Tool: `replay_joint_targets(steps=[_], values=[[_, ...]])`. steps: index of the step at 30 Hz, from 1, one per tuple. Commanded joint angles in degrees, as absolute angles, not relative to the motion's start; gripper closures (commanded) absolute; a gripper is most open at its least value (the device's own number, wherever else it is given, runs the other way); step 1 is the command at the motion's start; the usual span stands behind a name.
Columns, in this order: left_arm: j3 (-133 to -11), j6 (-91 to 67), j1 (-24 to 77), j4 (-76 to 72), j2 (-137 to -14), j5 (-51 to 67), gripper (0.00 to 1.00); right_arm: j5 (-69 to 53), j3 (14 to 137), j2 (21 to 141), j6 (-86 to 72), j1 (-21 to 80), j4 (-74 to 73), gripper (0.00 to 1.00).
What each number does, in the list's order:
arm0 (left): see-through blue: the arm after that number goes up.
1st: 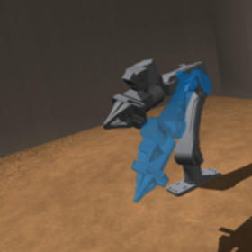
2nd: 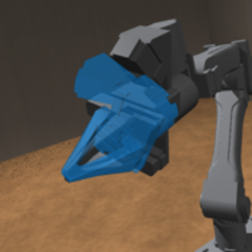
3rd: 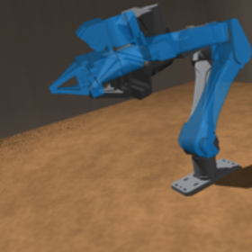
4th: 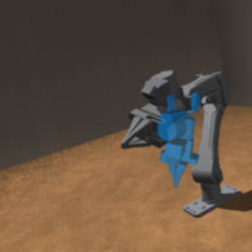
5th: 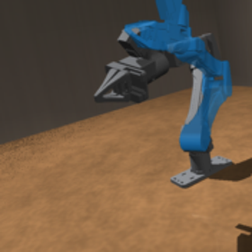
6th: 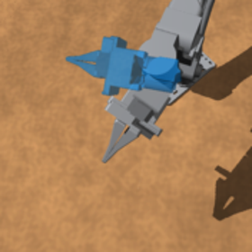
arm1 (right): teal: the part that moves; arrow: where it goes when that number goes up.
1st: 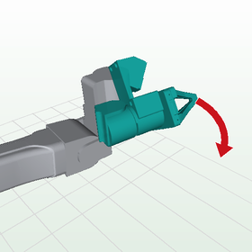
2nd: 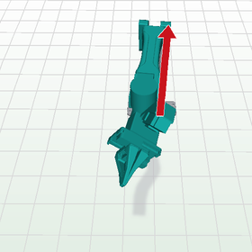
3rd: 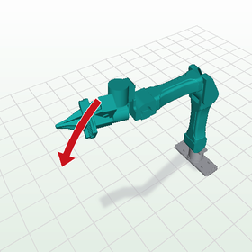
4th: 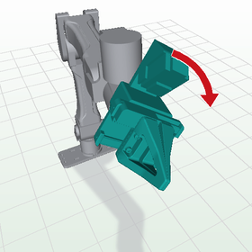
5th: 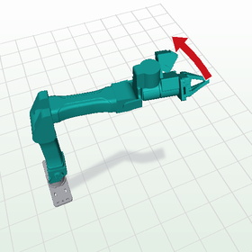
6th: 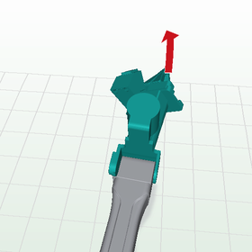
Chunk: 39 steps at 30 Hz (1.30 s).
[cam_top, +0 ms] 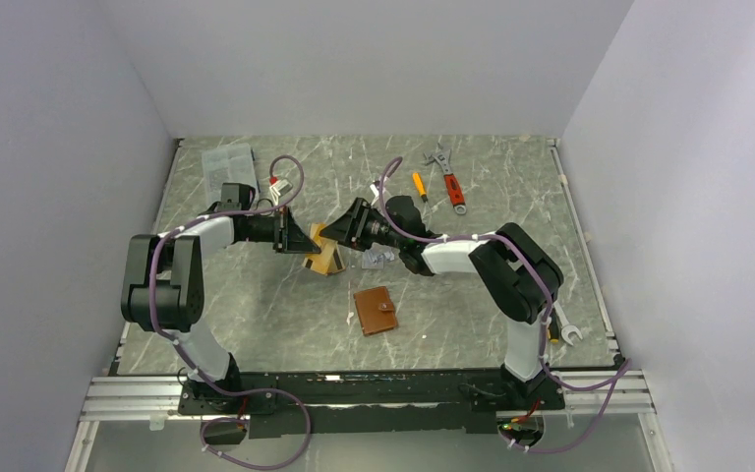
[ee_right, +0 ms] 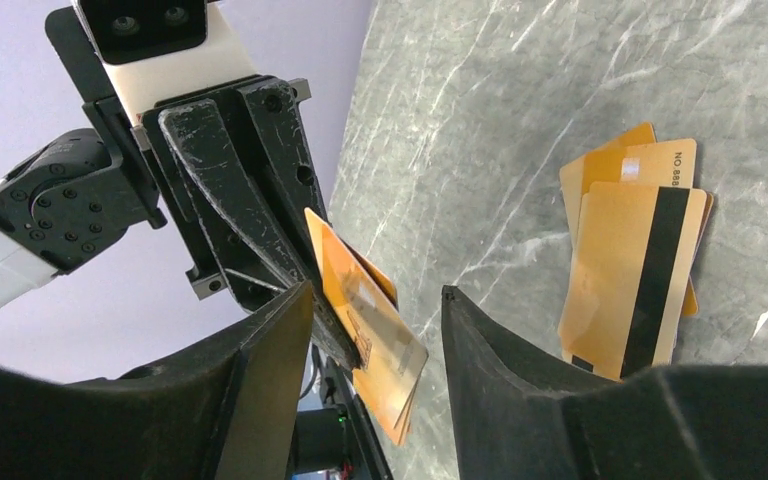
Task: Put the credit cards into the card holder
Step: Pick up the credit card from the center of the board.
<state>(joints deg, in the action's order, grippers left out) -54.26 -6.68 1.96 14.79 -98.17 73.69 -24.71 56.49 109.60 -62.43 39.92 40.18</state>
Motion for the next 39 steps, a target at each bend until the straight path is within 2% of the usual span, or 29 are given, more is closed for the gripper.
replay_joint_targets(steps=[1, 4, 7, 9, 15, 19, 22, 26, 29, 36, 39], values=[[-54.6, -5.1, 2.0, 15.5, -95.4, 77.5, 0.9, -26.6, 56.4, 111.0, -63.5, 39.5, 46.4, 0.5], [-54.8, -5.3, 1.9, 15.7, -95.6, 77.5, 0.91, -26.7, 55.9, 110.8, -64.2, 39.4, 46.8, 0.67], [-54.8, -6.1, 1.7, 15.2, -95.5, 77.6, 0.91, -26.1, 54.9, 109.9, -64.2, 38.9, 46.1, 0.92], [-55.3, -6.2, 1.6, 15.6, -95.6, 77.7, 0.85, -26.0, 54.3, 109.4, -64.4, 38.5, 46.5, 1.0], [-56.7, 0.1, 1.6, 22.8, -96.1, 79.5, 0.64, -25.7, 53.7, 108.4, -65.0, 37.2, 47.4, 1.0], [-58.8, 13.2, 1.6, 35.7, -97.5, 82.2, 0.6, -25.3, 54.4, 108.4, -65.4, 36.8, 47.8, 1.0], [-62.4, 28.6, 1.7, 51.5, -100.1, 85.8, 0.59, -24.9, 54.6, 108.4, -65.7, 36.7, 48.2, 1.0], [-71.7, 68.1, 1.6, 89.0, -109.3, 91.9, 0.48, -25.9, 55.3, 109.4, -67.0, 36.6, 49.6, 1.0], [-72.2, 72.1, 1.1, 89.9, -109.9, 92.5, 0.57, -26.3, 55.3, 109.2, -67.4, 36.7, 49.8, 1.0], [-72.4, 72.9, 1.5, 89.9, -106.5, 89.9, 0.63, -26.5, 55.0, 107.9, -68.1, 36.7, 49.7, 1.0], [-75.4, 66.5, 1.4, 85.1, -105.8, 84.8, 0.68, -26.9, 55.5, 107.3, -68.1, 36.7, 49.7, 1.0]])
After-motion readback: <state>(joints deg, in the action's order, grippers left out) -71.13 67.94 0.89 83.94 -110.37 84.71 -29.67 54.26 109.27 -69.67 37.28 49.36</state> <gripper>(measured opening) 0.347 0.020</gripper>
